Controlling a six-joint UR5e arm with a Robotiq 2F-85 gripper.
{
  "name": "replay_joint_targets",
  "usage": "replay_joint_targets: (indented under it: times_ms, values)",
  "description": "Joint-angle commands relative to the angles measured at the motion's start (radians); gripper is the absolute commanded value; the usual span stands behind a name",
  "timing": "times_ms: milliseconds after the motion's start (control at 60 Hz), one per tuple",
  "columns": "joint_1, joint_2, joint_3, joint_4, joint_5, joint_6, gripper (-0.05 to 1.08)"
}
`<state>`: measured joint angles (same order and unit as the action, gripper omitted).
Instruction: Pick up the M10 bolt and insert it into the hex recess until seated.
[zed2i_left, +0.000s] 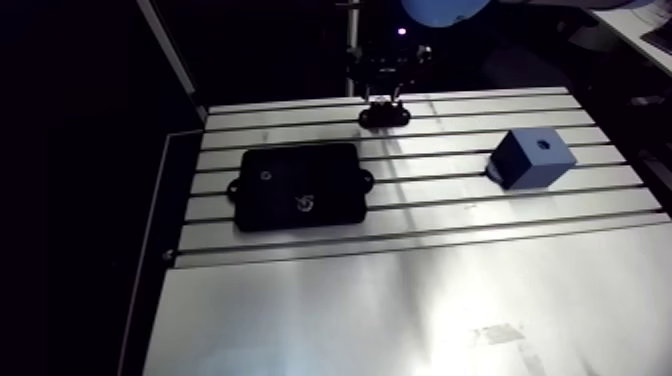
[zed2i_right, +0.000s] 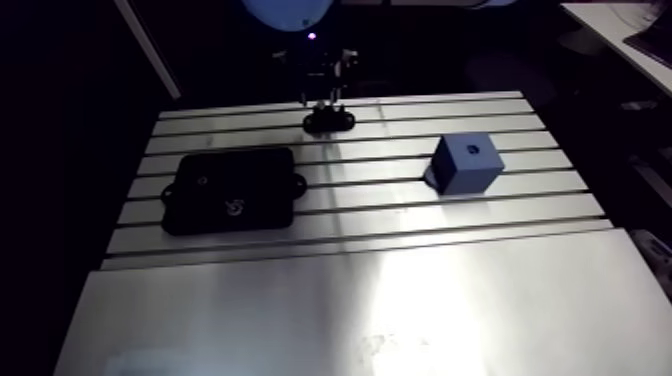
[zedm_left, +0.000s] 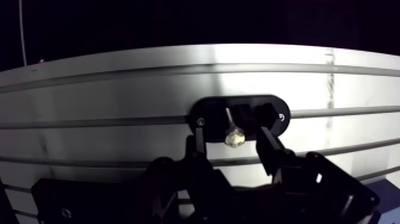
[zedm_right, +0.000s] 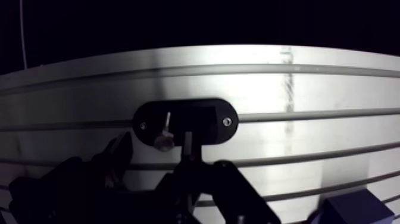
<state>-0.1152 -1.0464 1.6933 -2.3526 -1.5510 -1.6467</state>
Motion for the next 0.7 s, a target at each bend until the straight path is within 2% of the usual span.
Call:
replay_joint_targets:
  times_ms: [17,700]
  values:
    - [0.000,0.001,0.002,0.000,0.001,0.000,0.45]
    - [-0.001,0.001,0.006,0.000,0.000,0.000,0.50]
